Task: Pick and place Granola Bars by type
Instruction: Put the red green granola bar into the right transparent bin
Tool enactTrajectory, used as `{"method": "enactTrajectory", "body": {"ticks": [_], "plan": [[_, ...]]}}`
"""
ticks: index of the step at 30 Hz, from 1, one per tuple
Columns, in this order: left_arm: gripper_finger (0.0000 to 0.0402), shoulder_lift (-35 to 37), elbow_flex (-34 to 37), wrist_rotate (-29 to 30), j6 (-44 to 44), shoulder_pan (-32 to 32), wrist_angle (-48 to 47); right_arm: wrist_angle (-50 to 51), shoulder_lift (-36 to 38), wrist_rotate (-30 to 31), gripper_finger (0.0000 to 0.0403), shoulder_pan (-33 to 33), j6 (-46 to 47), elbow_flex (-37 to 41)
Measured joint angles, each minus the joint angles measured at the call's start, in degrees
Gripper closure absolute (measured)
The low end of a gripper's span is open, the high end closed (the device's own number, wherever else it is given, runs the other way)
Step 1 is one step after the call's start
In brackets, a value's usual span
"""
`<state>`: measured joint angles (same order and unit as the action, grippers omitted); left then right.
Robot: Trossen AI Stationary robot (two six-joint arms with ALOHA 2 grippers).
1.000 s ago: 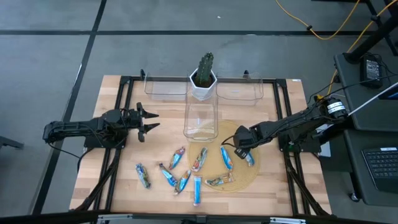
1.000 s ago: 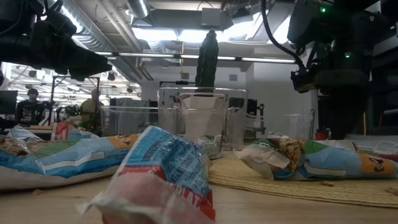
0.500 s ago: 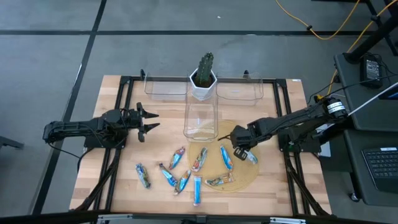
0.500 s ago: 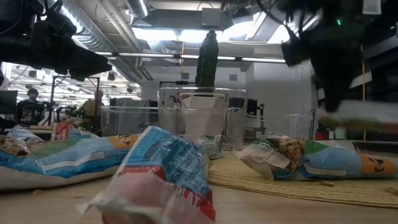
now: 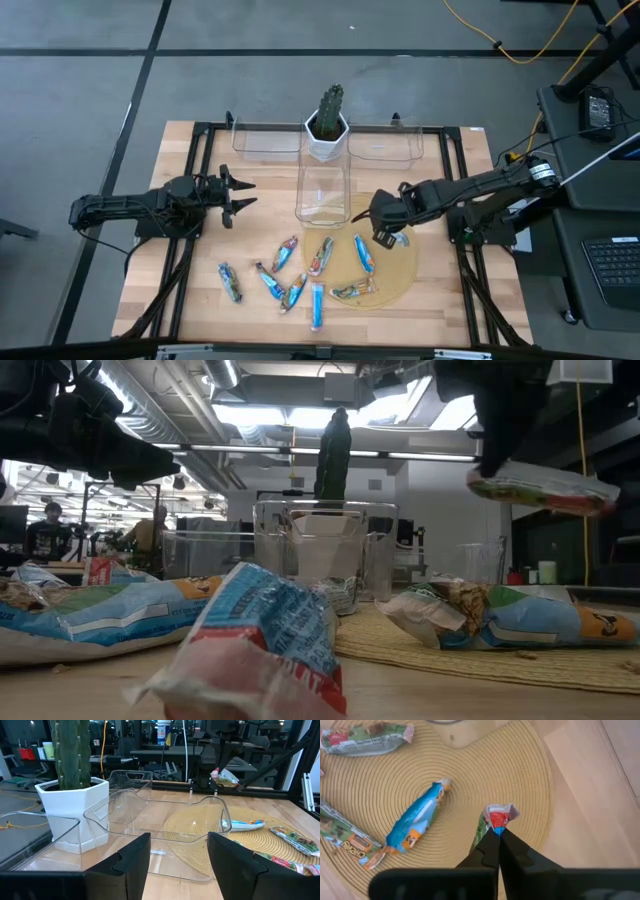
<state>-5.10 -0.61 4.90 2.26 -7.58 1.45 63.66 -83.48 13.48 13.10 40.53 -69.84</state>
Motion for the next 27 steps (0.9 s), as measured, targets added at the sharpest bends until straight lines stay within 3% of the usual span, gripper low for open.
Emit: {"method": "enactTrajectory", "body": {"ticks": [6, 13, 18, 27], "plan": [[0.0212, 0.01, 0.01, 0.00, 0.00, 0.00, 0.00, 0.13, 1.29, 0.52, 0.0397, -0.51, -1.72, 0.00], [0.0210, 0.00, -0.01, 0.00, 0.00, 0.00, 0.00, 0.78, 8.71, 3.15, 0.0397, -6.77, -3.76, -1.34], [0.0212, 0.01, 0.00, 0.01, 0.00, 0.01, 0.00, 0.70, 13.34, 7.30, 0.0399, -14.16, -8.45, -8.70], [0.0212, 0.00, 0.00, 0.00, 0.00, 0.01, 0.00, -0.47, 11.07, 9.77, 0.0398, -24.13, -18.64, -23.37]]}}
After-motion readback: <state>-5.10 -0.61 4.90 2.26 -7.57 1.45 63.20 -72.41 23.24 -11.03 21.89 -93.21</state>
